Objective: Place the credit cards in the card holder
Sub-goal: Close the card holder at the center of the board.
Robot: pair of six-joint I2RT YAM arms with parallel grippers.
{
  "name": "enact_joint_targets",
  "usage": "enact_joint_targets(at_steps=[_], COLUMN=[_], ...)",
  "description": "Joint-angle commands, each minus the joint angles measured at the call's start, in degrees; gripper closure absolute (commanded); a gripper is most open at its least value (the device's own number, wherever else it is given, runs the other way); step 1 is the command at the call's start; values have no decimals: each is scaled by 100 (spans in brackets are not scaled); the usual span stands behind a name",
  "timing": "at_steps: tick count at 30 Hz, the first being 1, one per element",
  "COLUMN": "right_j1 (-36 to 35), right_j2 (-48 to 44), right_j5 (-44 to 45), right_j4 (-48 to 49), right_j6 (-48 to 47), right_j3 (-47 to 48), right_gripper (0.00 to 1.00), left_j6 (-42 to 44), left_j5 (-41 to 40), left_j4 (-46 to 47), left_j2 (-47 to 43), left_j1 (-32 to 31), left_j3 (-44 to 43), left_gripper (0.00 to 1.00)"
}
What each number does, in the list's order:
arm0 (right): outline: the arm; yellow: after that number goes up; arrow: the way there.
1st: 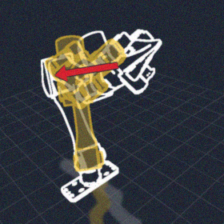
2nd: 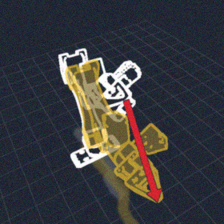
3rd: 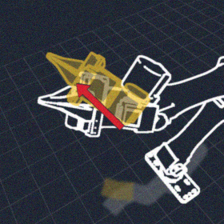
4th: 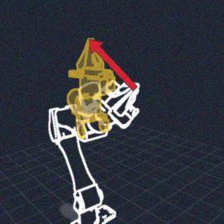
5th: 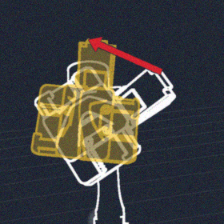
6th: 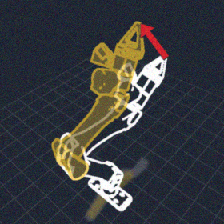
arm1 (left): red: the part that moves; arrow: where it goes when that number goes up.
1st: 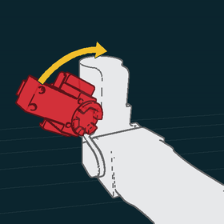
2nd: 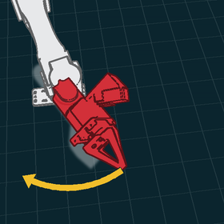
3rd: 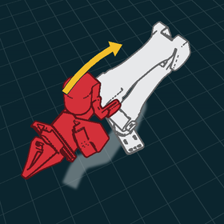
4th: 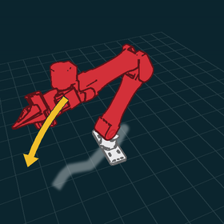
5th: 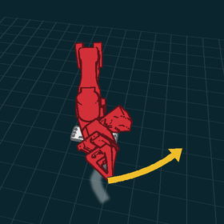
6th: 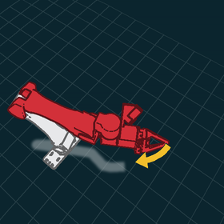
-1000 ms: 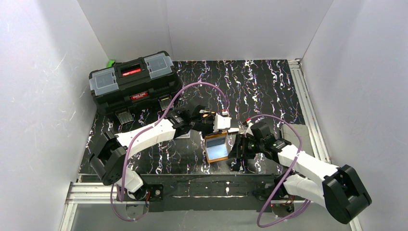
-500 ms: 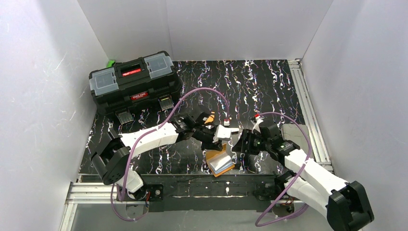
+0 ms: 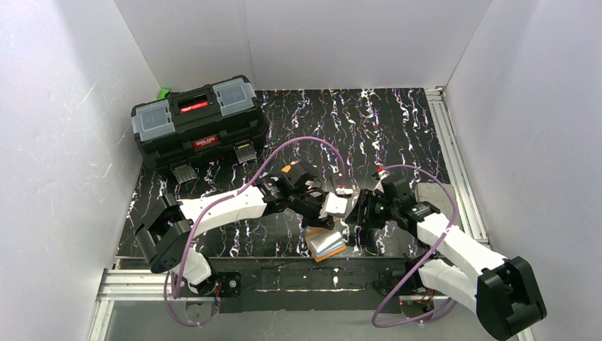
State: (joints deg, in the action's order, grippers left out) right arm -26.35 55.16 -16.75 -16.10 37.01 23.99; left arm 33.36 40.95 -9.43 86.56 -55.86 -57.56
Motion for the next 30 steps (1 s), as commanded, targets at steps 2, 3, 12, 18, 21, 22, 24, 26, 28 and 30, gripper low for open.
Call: enact_joint_targets(at_steps=[2, 3, 12, 18, 21, 22, 24, 26, 28, 30], right_j1=[55, 51, 13, -345, -440, -480, -574, -658, -748, -854], right_j2=[370, 422, 693, 410, 428, 440, 486, 590, 692, 755], right_j5=[-29, -27, -792, -1069, -1252, -1293, -1383, -1424, -1458, -1410], right_j4=[248, 252, 514, 533, 469, 456, 468, 450, 416, 385], right_j6=[-133, -138, -247, -176, -253, -278, -297, -318, -357, -377], right_j3=[712, 793, 914, 472, 419, 418, 403, 405, 382, 342], right_gripper=[41, 42, 45, 51, 56, 58, 60, 63, 67, 68], left_j6=[-115, -159, -274, -159, -193, -205, -219, -227, -223, -165], left_j5=[165, 163, 44, -186, -309, -376, -467, -522, -586, -629], left_j4=[-80, -11, 452, 654, 796, 836, 846, 831, 856, 885], left_j2=[-12, 12, 268, 240, 212, 192, 177, 200, 190, 176], left_j1=[-300, -383, -683, -955, -1121, -1189, -1294, -1351, -1358, -1358], left_j3=[-43, 20, 304, 541, 591, 596, 597, 616, 684, 786], left_gripper=[100, 100, 100, 99, 100, 100, 100, 99, 96, 93])
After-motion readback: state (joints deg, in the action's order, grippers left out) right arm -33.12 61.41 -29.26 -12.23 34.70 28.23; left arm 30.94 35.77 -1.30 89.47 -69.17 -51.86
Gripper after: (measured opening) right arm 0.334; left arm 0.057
